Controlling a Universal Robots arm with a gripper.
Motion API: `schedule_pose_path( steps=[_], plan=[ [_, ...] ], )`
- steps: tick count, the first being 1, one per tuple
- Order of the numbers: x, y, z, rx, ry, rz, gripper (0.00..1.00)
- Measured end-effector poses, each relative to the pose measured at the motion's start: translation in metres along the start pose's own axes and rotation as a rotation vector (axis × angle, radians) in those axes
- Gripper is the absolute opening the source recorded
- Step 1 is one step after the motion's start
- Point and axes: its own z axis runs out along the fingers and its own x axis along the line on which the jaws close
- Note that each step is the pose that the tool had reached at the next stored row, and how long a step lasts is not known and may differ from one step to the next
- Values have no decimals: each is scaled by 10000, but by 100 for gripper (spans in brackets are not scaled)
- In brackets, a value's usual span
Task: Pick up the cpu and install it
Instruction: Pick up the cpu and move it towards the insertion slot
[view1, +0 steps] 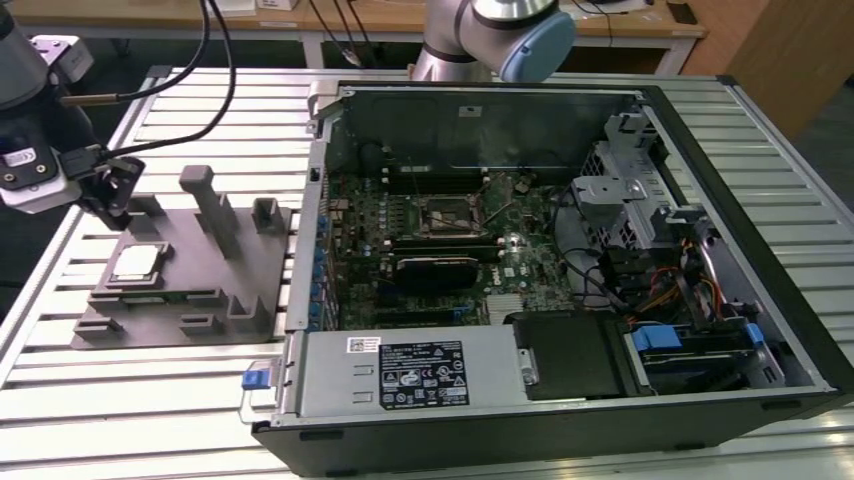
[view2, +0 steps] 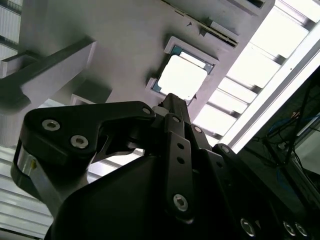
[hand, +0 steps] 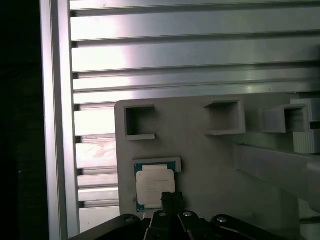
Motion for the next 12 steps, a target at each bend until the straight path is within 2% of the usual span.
schedule_pose_path(
  steps=[12],
  plan=[
    [36,-8,123,0,0,0,11]
  ],
)
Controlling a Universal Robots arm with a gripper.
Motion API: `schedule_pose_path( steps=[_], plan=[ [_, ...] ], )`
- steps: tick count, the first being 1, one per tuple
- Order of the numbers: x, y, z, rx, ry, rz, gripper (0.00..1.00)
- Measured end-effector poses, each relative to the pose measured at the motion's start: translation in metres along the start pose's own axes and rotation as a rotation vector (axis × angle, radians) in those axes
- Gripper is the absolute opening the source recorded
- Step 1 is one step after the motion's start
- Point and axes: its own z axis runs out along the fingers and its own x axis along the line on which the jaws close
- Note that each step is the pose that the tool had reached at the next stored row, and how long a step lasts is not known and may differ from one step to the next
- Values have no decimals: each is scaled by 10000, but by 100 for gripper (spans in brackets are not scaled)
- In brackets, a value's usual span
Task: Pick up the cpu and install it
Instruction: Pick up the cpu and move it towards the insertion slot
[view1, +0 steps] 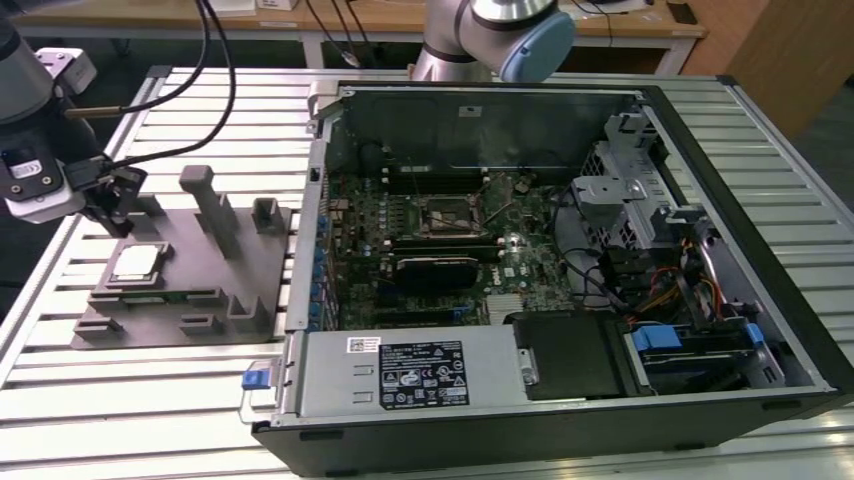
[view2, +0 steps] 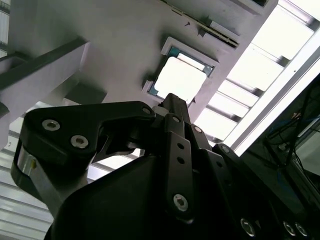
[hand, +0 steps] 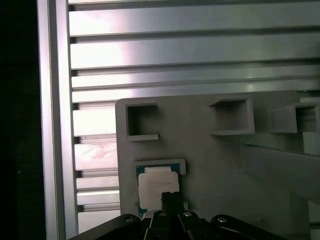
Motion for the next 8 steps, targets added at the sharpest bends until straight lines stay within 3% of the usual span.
schedule_pose_path(
  steps=[8],
  plan=[
    [19,-13,99,1,2,1,11]
  ],
)
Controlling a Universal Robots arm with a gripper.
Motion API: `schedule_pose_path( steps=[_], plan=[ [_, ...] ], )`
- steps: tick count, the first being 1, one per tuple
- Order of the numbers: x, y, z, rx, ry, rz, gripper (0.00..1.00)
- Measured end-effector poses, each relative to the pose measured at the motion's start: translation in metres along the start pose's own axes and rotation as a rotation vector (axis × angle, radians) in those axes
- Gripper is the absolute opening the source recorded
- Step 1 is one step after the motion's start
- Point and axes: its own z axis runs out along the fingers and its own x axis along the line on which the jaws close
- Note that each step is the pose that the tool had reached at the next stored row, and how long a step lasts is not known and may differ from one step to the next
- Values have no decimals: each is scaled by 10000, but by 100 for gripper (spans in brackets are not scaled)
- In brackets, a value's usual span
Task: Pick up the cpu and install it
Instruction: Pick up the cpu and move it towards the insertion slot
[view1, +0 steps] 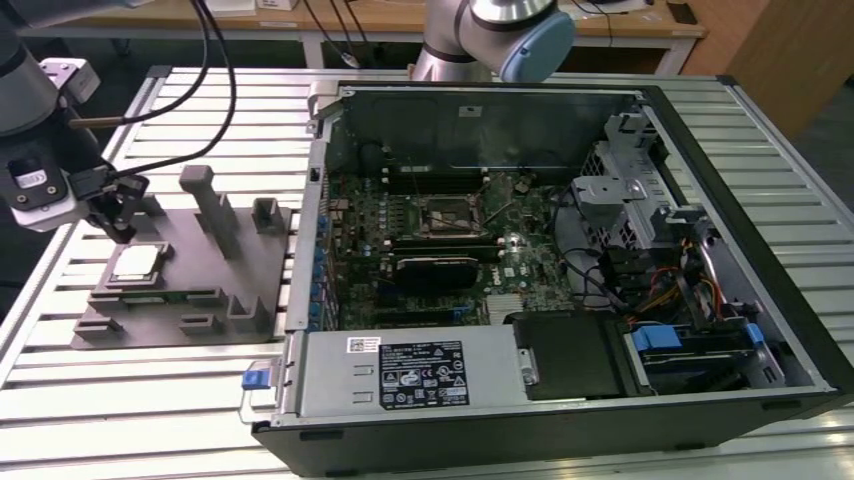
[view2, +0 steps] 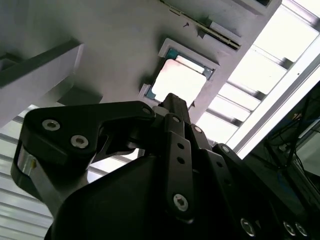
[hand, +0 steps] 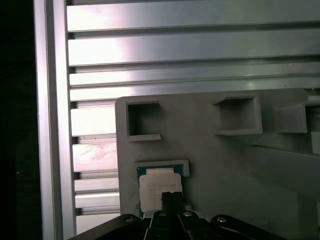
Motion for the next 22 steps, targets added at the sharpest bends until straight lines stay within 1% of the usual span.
schedule_pose_path(
  steps=[9,19,22],
  plan=[
    [6,-42,96,-2,-3,0,11],
    [20,-50,185,0,-2,-1,11],
    [21,-51,207,12,5,-1,11]
  ],
)
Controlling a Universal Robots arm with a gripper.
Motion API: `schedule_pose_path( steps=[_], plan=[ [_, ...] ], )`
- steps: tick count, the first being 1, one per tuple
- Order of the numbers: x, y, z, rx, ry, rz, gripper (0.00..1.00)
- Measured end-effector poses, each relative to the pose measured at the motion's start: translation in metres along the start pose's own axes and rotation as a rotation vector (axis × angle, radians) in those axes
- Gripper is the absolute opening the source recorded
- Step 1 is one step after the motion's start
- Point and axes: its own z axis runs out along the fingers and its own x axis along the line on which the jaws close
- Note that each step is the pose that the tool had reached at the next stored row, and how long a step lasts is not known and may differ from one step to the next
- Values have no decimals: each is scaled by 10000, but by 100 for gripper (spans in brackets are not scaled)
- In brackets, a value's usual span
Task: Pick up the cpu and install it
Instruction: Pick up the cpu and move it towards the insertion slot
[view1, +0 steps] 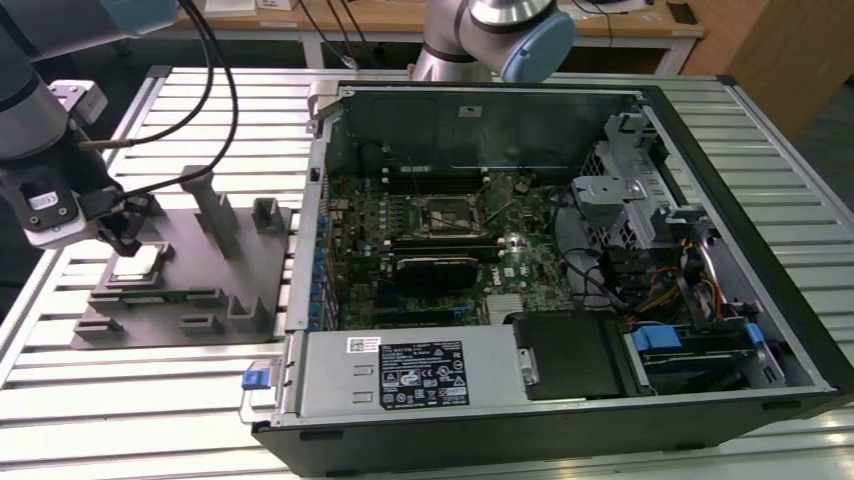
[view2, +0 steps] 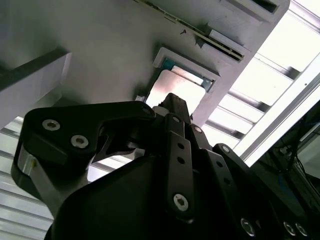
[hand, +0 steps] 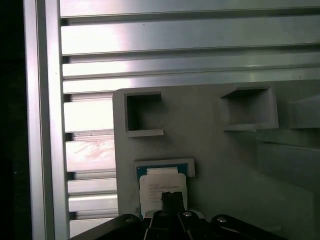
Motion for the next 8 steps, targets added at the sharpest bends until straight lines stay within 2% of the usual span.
schedule_pose_path(
  steps=[8],
  plan=[
    [10,-4,70,18,9,1,11]
  ],
)
